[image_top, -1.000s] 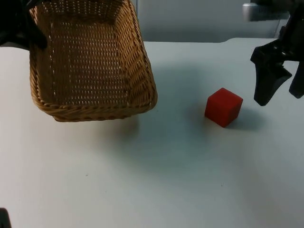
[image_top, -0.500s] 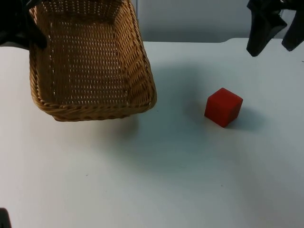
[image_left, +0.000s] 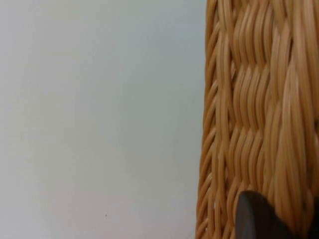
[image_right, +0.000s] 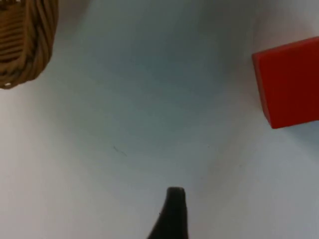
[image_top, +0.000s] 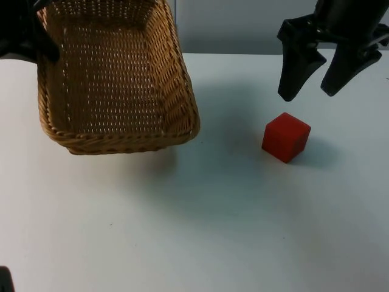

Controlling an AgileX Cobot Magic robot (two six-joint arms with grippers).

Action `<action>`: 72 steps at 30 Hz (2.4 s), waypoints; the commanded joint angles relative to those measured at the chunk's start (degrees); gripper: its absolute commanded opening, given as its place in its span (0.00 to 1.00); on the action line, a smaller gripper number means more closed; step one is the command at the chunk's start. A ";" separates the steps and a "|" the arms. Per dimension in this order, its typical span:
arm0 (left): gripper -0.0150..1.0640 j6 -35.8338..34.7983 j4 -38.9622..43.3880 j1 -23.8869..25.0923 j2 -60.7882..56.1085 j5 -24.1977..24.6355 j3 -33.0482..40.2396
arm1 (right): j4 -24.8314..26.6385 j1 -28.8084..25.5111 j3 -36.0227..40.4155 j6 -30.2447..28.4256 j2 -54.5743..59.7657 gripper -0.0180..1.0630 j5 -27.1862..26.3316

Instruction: Pick up the basket with the left hand and place the cube into the basket with the right hand.

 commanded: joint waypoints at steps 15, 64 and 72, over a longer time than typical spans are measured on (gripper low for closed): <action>0.01 -0.16 -1.54 0.05 -0.89 -0.71 -0.60 | -0.04 0.19 -0.19 0.14 4.32 0.69 0.30; 0.01 -0.16 -1.55 0.05 -0.89 -0.81 -0.60 | -7.61 0.49 -5.49 -3.19 12.81 0.68 -2.11; 0.01 -0.16 -1.55 0.05 -0.89 -0.81 -0.60 | -9.94 0.49 -5.49 -3.19 12.81 0.71 -1.88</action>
